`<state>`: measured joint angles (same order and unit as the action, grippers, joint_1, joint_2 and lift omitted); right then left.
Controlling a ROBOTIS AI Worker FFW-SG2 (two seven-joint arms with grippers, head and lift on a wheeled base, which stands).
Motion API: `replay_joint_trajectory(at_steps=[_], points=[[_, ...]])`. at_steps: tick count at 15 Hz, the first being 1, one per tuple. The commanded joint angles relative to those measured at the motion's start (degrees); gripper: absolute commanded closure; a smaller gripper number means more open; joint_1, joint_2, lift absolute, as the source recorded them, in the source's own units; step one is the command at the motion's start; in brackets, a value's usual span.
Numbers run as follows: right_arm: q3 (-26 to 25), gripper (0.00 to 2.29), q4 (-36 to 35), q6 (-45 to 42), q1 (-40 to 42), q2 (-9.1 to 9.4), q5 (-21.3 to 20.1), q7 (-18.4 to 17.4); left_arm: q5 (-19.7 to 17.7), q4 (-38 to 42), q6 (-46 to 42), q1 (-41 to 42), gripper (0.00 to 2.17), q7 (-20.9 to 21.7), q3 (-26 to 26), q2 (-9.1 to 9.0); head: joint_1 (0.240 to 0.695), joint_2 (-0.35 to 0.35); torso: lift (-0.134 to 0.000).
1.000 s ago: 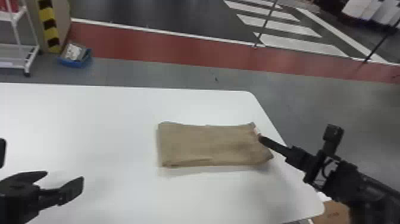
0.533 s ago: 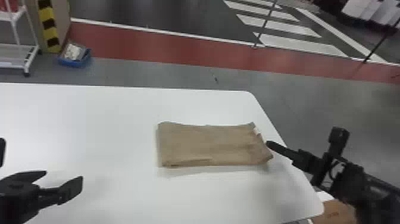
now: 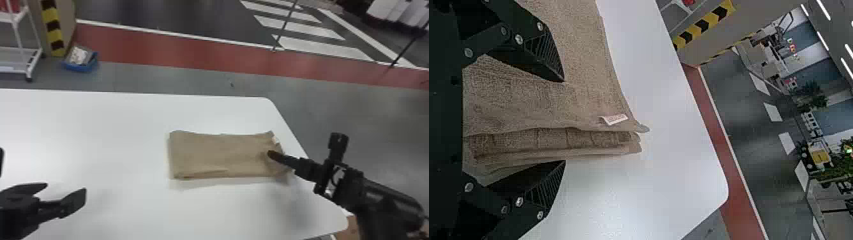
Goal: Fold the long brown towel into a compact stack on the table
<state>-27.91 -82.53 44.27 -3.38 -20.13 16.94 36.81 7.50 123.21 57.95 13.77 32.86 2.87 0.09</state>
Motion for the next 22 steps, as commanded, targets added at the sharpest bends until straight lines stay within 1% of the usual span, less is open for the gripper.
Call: replay_joint_trajectory(at_steps=[1, 3, 4, 5, 7, 9, 12, 13, 14, 15, 16, 19, 22], points=[[0.14, 0.53, 0.62, -0.19, -0.22, 0.01, -0.15, 0.19, -0.03, -0.52, -0.33, -0.15, 0.09, 0.01, 0.20, -0.24, 0.695, -0.336, -0.124], [0.14, 0.77, 0.62, -0.19, -0.22, 0.01, 0.20, 0.28, -0.03, -0.69, -0.51, -0.24, 0.09, 0.01, 0.29, -0.24, 0.695, -0.331, -0.124], [-0.12, 1.00, 0.53, -0.37, -0.22, 0.01, 0.91, 0.37, -0.03, -0.69, -0.51, -0.24, 0.09, 0.01, 0.29, -0.24, 0.695, -0.330, -0.124], [-0.48, 1.12, 0.53, -0.54, -0.14, 0.01, 1.70, 0.37, -0.03, -0.69, -0.51, -0.24, 0.09, 0.01, 0.38, -0.24, 0.695, -0.329, -0.124], [-0.92, 1.12, 0.53, -1.07, -0.05, -0.08, 2.14, 0.46, -0.03, -0.69, -0.51, -0.24, 0.09, 0.09, 0.55, -0.24, 0.695, -0.328, -0.124], [-1.36, 1.21, 0.53, -1.07, -0.05, -0.17, 2.22, 1.60, -0.03, -0.69, -0.51, -0.24, 0.09, 0.36, 0.82, -0.24, 0.695, -0.329, -0.124], [-2.50, 1.21, 0.53, -0.72, -0.05, -0.26, 2.14, 2.66, -0.12, -0.52, -0.51, -0.24, 0.09, 0.45, 1.08, -0.24, 0.695, -0.329, -0.124], [-2.41, 1.16, 0.53, -0.54, 0.04, -0.43, 1.96, 3.09, -0.20, -0.52, -0.51, -0.24, 0.09, 0.45, 1.17, -0.24, 0.695, -0.330, -0.124], [-2.23, 0.77, 0.53, -0.54, 0.39, -0.43, 1.96, 3.09, -0.20, -0.60, -0.51, -0.24, 0.09, 0.45, 1.17, -0.24, 0.695, -0.332, -0.124], [-2.23, 0.61, 0.53, -0.54, 0.48, -0.43, 1.87, 3.09, -0.20, -0.60, -0.51, -0.24, 0.09, 0.45, 1.08, -0.24, 0.695, -0.333, -0.124], [-2.41, 0.54, 0.53, -0.54, 0.48, -0.52, 1.61, 3.09, -0.20, -0.60, -0.51, -0.24, 0.09, 0.45, 1.17, -0.24, 0.695, -0.333, -0.124], [-2.50, 0.54, 0.53, 0.69, 0.57, -1.31, 0.55, 3.01, -0.20, -0.52, -0.51, -0.24, 0.10, 0.45, 1.17, -0.24, 0.695, -0.335, -0.124], [-1.71, 0.54, 1.06, 0.69, 0.48, -1.40, -0.68, 2.92, -0.20, -0.60, -0.51, -0.24, 0.10, 0.45, 1.08, -0.24, 0.695, -0.347, -0.124]])
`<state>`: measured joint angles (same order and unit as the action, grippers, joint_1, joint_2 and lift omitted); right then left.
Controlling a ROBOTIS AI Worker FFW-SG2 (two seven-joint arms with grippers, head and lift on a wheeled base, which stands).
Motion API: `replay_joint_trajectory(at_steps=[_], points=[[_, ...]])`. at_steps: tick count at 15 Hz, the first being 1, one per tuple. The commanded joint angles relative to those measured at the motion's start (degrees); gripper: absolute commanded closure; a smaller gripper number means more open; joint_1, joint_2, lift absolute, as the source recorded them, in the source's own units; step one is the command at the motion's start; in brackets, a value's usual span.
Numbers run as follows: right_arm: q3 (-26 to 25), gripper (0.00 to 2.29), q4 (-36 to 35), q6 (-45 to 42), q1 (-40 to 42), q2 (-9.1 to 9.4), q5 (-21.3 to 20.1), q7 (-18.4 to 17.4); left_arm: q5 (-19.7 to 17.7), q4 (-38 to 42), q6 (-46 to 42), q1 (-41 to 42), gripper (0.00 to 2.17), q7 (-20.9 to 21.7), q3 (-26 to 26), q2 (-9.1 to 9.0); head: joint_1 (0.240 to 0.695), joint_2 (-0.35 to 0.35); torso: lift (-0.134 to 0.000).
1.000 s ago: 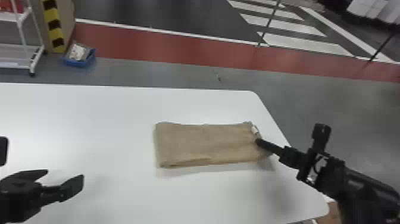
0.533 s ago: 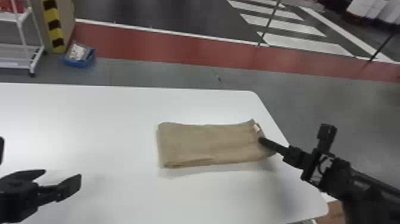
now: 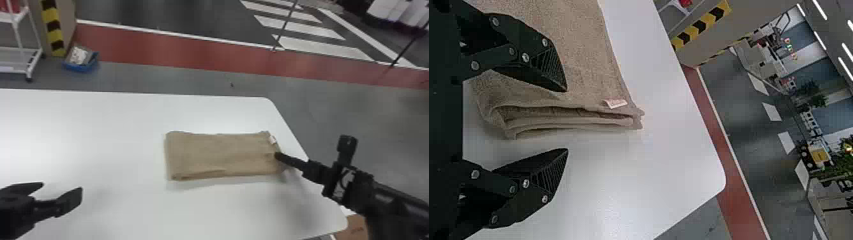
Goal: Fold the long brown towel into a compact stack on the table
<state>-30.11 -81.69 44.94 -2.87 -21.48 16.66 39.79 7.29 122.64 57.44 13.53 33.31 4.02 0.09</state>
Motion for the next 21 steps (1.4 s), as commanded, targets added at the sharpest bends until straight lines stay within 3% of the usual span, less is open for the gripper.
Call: replay_joint_trajectory(at_steps=[1, 4, 7, 10, 12, 16, 21], points=[[1.19, 0.54, 0.21, 0.20, -0.12, -0.06, -0.75, -0.06, 0.00, -0.04, 0.00, 0.00, 0.10, 0.00, -0.07, -0.24, 0.695, -0.349, -0.124], [3.21, 0.58, 0.21, 0.73, -0.73, 0.12, -2.16, -0.15, 0.00, -0.04, 0.00, 0.09, 0.10, 0.00, 0.20, -0.24, 0.695, -0.342, -0.124], [3.21, 1.18, 0.21, 0.20, -0.82, 0.21, -1.28, 0.20, 0.00, -0.04, 0.00, 0.18, 0.10, 0.44, 0.72, -0.24, 0.695, -0.324, -0.124], [2.77, 1.42, 0.21, -0.15, -0.82, 0.29, -1.10, 0.91, -0.09, -0.12, -0.17, 0.09, 0.10, 0.44, 0.72, -0.24, 0.695, -0.316, -0.124], [1.89, 1.42, 0.21, -0.51, -0.82, 0.56, 0.39, 0.91, -0.09, -0.12, -0.17, 0.00, 0.10, 0.44, 0.72, -0.24, 0.695, -0.315, -0.124], [-2.32, 1.42, -4.62, 1.96, 0.32, 1.17, 8.91, 0.91, 0.00, 0.05, 0.00, 0.00, 0.10, 0.44, 1.25, -0.24, 0.695, -0.318, -0.124], [-2.06, 1.42, -17.02, 8.81, 1.82, 5.39, 10.85, 1.08, 0.00, 0.23, 0.00, 0.00, 0.10, 0.44, 1.51, -0.24, 0.695, -0.283, -0.124]])
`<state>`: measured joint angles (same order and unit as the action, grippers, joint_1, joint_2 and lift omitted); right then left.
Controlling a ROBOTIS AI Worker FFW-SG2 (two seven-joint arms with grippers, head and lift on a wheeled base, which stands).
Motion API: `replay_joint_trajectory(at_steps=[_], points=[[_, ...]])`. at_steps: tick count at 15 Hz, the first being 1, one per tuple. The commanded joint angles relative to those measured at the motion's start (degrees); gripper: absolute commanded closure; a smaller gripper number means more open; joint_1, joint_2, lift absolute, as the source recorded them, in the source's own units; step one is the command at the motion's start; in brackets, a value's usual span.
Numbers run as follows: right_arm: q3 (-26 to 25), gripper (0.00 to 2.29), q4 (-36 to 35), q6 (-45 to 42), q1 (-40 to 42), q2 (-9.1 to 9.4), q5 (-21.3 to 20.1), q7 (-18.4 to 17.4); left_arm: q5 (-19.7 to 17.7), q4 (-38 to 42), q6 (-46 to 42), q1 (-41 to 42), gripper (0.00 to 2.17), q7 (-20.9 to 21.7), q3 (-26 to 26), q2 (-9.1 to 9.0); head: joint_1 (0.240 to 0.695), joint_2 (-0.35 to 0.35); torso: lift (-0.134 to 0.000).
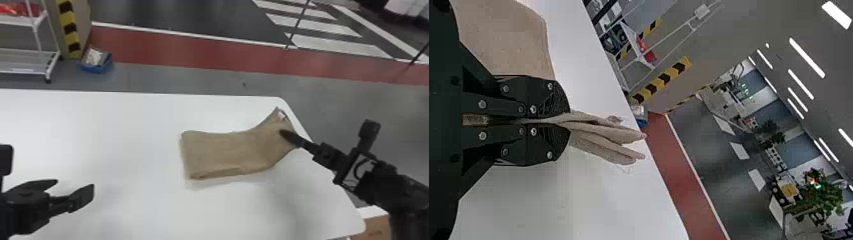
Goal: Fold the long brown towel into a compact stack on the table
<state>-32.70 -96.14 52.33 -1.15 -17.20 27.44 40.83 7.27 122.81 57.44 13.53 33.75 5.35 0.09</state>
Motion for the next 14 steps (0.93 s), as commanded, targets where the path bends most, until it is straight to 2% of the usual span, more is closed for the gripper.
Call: replay_joint_trajectory(at_steps=[1, 5, 9, 14], points=[[1.23, 1.42, -3.61, 2.83, 0.09, 1.38, 0.15, 0.12, -0.07, 0.24, 0.00, 0.00, 0.10, 0.00, 0.36, -0.24, 0.695, -0.269, -0.124], [5.19, 1.42, -8.71, 5.46, 0.09, 3.75, 0.59, 0.65, -0.07, 0.32, 0.00, 0.18, 0.10, 0.44, 1.06, -0.24, 0.695, -0.201, -0.124], [10.46, 1.42, -10.38, 5.29, 0.09, 4.36, -1.25, 0.21, -0.07, 0.32, 0.00, 0.09, 0.10, 0.44, 1.41, -0.24, 0.695, -0.127, -0.124], [19.95, 1.40, -10.73, 4.76, -0.26, 4.98, -6.97, -0.49, -0.07, 0.32, 0.00, 0.00, 0.10, 0.44, 1.50, -0.24, 0.695, -0.056, -0.124]])
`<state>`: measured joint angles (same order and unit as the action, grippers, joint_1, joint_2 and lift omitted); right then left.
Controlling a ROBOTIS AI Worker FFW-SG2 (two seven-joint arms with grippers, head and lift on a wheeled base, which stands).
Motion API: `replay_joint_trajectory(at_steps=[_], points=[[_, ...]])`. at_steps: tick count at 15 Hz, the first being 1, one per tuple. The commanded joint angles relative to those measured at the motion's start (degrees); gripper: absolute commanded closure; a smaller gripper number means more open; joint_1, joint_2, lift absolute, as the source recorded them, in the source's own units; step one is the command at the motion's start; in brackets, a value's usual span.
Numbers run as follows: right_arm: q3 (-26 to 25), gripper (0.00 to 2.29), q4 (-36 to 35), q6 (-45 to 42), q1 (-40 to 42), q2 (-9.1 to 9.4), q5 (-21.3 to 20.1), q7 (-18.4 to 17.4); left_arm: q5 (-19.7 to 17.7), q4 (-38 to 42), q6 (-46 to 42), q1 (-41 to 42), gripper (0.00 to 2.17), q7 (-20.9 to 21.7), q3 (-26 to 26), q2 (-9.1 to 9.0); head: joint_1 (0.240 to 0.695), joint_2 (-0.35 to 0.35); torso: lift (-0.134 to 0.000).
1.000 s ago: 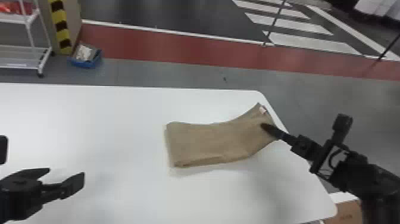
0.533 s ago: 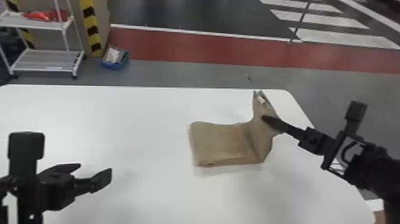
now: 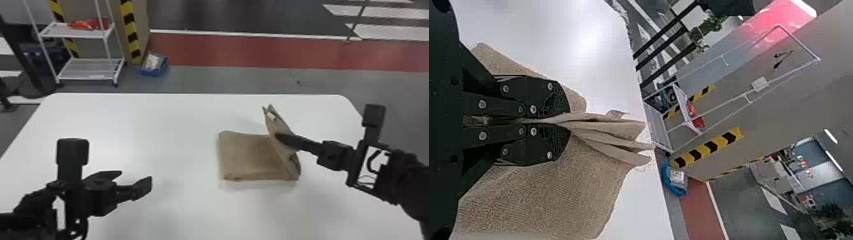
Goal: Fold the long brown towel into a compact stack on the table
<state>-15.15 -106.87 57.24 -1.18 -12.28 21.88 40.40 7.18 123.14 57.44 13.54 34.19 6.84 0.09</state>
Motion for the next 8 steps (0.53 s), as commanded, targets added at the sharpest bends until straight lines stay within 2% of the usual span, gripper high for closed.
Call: replay_joint_trajectory(at_steps=[1, 2, 5, 6, 8], points=[[4.52, 1.21, -0.01, -0.15, -0.31, 0.24, -2.72, -0.15, 0.03, 0.00, 0.00, 0.00, 0.10, 0.18, 0.02, -0.24, 0.695, -0.043, -0.124], [6.01, 0.81, -0.01, -0.15, -0.31, 0.68, -3.69, -0.15, 0.03, 0.00, 0.00, 0.00, 0.10, 0.26, 0.11, -0.24, 0.695, -0.029, -0.124], [9.62, 0.15, 0.08, -0.15, -0.31, 0.94, -6.41, -0.15, 0.03, 0.00, 0.00, -0.09, 0.10, 0.26, 0.11, -0.24, 0.695, 0.017, -0.124], [10.06, 0.07, -0.01, 0.03, -0.31, 0.94, -6.41, -0.15, 0.03, 0.00, 0.00, -0.09, 0.10, 0.26, 0.11, -0.24, 0.695, 0.025, -0.124], [10.23, 0.06, -0.01, 0.38, 0.04, 0.94, -5.71, 0.47, 0.03, 0.00, 0.00, -0.18, 0.10, 0.26, 0.11, -0.24, 0.695, 0.046, -0.124]])
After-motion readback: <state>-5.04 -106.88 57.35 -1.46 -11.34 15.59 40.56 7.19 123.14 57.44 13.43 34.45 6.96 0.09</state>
